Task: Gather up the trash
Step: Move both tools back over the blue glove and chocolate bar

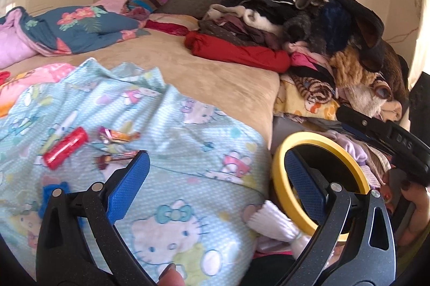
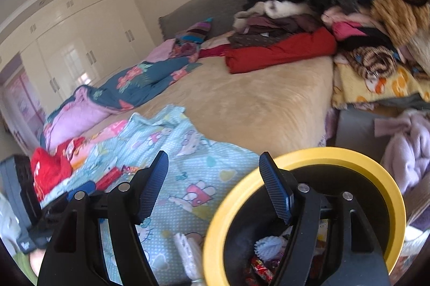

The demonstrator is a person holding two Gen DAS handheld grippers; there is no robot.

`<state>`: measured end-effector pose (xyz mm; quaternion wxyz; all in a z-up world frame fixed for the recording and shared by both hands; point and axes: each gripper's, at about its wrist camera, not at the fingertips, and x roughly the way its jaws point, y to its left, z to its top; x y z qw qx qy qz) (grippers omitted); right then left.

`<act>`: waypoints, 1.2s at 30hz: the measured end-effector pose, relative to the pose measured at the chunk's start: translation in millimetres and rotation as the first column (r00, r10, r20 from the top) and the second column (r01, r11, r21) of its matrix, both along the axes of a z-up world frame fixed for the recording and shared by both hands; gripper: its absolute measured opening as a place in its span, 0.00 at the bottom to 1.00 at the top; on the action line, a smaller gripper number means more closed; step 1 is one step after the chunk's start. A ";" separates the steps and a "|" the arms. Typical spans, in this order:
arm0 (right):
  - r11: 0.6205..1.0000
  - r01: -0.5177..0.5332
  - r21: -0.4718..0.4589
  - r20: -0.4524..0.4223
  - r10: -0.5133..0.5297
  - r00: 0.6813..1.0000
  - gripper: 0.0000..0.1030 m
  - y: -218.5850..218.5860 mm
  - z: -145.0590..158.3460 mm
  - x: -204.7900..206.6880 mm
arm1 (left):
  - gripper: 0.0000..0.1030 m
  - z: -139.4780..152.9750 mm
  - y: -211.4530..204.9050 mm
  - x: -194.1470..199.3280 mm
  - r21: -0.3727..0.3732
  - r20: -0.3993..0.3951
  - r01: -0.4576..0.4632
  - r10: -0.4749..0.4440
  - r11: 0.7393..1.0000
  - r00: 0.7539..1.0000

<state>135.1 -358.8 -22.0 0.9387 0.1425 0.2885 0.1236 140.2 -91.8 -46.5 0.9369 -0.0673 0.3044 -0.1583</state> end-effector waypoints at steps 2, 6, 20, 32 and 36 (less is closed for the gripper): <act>0.999 -0.029 -0.036 0.017 0.029 0.999 0.66 14.0 3.7 -1.3 | 0.89 0.7 9.1 -0.1 -0.002 0.003 -0.017 0.017 1.000 1.000; 0.994 -0.078 -0.076 0.023 0.080 0.997 0.66 39.3 7.1 1.4 | 0.89 3.2 28.7 -0.2 -0.006 0.015 -0.052 0.052 0.999 0.999; 0.950 -0.255 -0.179 -0.024 0.255 0.967 0.66 127.9 4.4 21.7 | 0.89 -1.1 90.4 -1.2 0.002 0.013 -0.165 0.165 0.986 0.986; 0.892 -0.372 -0.257 -0.109 0.356 0.928 0.65 193.6 -15.6 63.6 | 0.89 -30.4 145.1 -4.3 0.012 -0.060 -0.247 0.247 0.969 0.967; 0.865 -0.422 -0.271 -0.152 0.394 0.906 0.61 211.6 -29.1 75.2 | 0.89 -42.3 156.0 -5.4 0.005 -0.099 -0.254 0.253 0.967 0.962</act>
